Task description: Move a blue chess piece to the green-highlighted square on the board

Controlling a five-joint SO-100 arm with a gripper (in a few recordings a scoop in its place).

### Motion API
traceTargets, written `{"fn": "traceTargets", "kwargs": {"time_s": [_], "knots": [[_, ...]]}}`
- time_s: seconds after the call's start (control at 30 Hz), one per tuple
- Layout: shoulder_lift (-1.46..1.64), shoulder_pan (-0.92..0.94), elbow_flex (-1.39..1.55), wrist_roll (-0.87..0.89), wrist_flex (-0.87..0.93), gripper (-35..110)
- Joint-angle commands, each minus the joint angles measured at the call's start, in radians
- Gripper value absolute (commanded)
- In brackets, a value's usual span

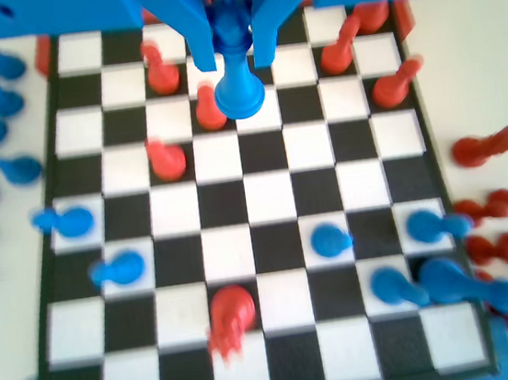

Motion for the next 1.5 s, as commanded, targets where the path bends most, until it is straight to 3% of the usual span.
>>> {"fn": "traceTargets", "kwargs": {"time_s": [0.0, 0.53, 1.47], "knots": [[-0.041, -0.006, -0.229, 0.021, 0.087, 1], [-0.364, 0.003, -0.658, 0.043, 0.169, 1], [-0.442, 0.043, -0.526, -0.012, -0.054, 1]]}}
